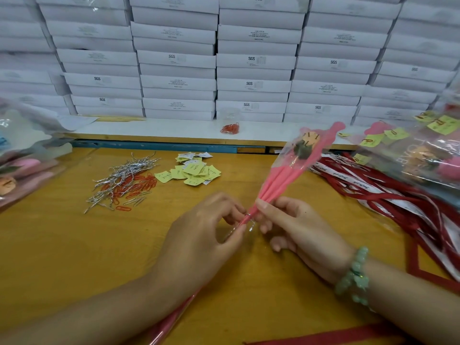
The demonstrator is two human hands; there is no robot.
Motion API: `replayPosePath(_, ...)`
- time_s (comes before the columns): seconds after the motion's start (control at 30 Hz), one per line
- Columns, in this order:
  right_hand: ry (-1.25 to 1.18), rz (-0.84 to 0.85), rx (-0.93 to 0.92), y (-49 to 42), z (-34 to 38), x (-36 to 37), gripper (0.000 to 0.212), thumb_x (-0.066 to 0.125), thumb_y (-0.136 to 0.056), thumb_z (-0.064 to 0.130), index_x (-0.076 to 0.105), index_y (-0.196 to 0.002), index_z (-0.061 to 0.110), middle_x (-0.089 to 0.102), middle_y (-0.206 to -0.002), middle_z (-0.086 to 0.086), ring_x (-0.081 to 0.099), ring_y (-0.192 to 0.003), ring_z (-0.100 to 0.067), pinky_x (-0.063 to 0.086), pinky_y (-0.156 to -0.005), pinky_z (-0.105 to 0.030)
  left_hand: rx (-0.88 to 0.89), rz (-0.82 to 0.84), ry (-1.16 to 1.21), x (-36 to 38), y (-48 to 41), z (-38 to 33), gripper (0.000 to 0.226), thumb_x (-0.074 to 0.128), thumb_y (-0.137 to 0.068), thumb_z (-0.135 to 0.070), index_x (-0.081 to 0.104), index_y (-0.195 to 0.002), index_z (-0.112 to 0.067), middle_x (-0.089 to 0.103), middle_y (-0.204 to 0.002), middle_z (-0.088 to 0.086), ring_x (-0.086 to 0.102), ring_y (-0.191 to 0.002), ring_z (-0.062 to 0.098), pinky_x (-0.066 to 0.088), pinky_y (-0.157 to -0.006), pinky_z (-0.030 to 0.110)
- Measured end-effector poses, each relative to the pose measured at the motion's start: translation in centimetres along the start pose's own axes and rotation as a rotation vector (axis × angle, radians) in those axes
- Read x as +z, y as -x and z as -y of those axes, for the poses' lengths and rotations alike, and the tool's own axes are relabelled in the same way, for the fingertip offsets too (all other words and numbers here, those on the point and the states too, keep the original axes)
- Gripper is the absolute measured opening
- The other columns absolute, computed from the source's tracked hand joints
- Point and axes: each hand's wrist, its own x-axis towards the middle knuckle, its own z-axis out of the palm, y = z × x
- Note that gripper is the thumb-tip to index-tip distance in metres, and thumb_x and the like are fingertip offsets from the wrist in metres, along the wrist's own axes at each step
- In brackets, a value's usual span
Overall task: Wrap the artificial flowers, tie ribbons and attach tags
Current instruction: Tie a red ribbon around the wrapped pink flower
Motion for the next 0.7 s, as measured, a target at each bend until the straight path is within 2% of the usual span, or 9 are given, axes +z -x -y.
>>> replayPosePath(0.1, -0.071, -0.003, 0.026, -0.2, -0.4, -0.1, 0.028, 0.064, -0.082, 0.024, 0.062, -0.098, 0.001, 0.064, -0.062, 0.005, 0.060, -0.055, -0.004, 0.047, -0.042, -0.016, 0.032, 0.059, -0.051, 0.0, 0.1, -0.4, 0.009, 0.062, -0.085, -0.039, 0.059, -0.083, -0.031, 0.059, -0.099, -0.021, 0.058, -0.092, 0.004, 0.044, -0.066, 0.018)
replayPosePath(0.17, -0.082, 0.014, 0.037, -0.3, -0.4, -0.3, 0.026, 0.063, -0.085, 0.020, 0.062, -0.100, -0.001, 0.065, -0.063, 0.005, 0.061, -0.056, -0.004, 0.048, -0.043, -0.016, -0.008, 0.083, 0.025, 0.0, 0.1, -0.4, 0.015, 0.055, -0.088, -0.043, 0.060, -0.083, -0.030, 0.060, -0.098, -0.020, 0.059, -0.093, 0.004, 0.043, -0.067, 0.015)
replayPosePath(0.3, -0.084, 0.060, 0.063, -0.8, -0.4, -0.8, 0.034, 0.064, -0.082, 0.021, 0.062, -0.108, 0.000, 0.063, -0.060, 0.009, 0.059, -0.054, -0.001, 0.046, -0.043, -0.015, -0.267, 0.118, 0.384, 0.0, -0.5, 0.3, 0.018, 0.056, -0.093, -0.018, 0.069, -0.080, -0.018, 0.067, -0.094, -0.011, 0.063, -0.088, 0.003, 0.048, -0.072, 0.015)
replayPosePath(0.43, -0.071, 0.127, 0.108, -1.4, -0.6, -1.3, 0.028, 0.059, -0.088, 0.016, 0.059, -0.113, 0.003, 0.060, -0.059, 0.007, 0.055, -0.052, -0.001, 0.043, -0.042, -0.014, -0.488, 0.157, 0.673, 0.1, -1.0, 1.0, 0.011, 0.055, -0.093, -0.004, 0.067, -0.094, -0.005, 0.073, -0.093, 0.006, 0.069, -0.082, 0.013, 0.056, -0.073, 0.024)
replayPosePath(0.5, -0.057, 0.165, 0.111, -1.5, -0.5, -1.4, 0.037, 0.062, -0.084, 0.017, 0.057, -0.116, 0.001, 0.060, -0.060, 0.006, 0.055, -0.050, -0.002, 0.042, -0.041, -0.013, -0.497, 0.171, 0.725, 0.2, -1.0, 1.2, 0.011, 0.056, -0.092, -0.001, 0.064, -0.100, -0.004, 0.072, -0.095, 0.008, 0.070, -0.083, 0.015, 0.058, -0.072, 0.025)
replayPosePath(0.6, -0.007, 0.220, 0.080, -1.5, -0.4, -1.3, 0.045, 0.066, -0.077, 0.018, 0.057, -0.116, -0.001, 0.065, -0.065, 0.003, 0.057, -0.052, -0.003, 0.043, -0.041, -0.012, -0.442, 0.237, 0.693, 0.4, -0.9, 1.3, 0.016, 0.062, -0.091, -0.009, 0.062, -0.107, -0.012, 0.070, -0.097, 0.003, 0.071, -0.083, 0.012, 0.056, -0.070, 0.022)
replayPosePath(0.7, 0.036, 0.237, 0.049, -1.3, -0.4, -1.2, 0.043, 0.067, -0.078, 0.016, 0.058, -0.118, 0.002, 0.066, -0.076, -0.006, 0.061, -0.061, -0.006, 0.046, -0.044, -0.014, -0.433, 0.257, 0.677, 0.7, -0.9, 1.5, 0.038, 0.072, -0.077, -0.027, 0.060, -0.113, -0.018, 0.069, -0.097, 0.001, 0.072, -0.081, 0.015, 0.056, -0.071, 0.022)
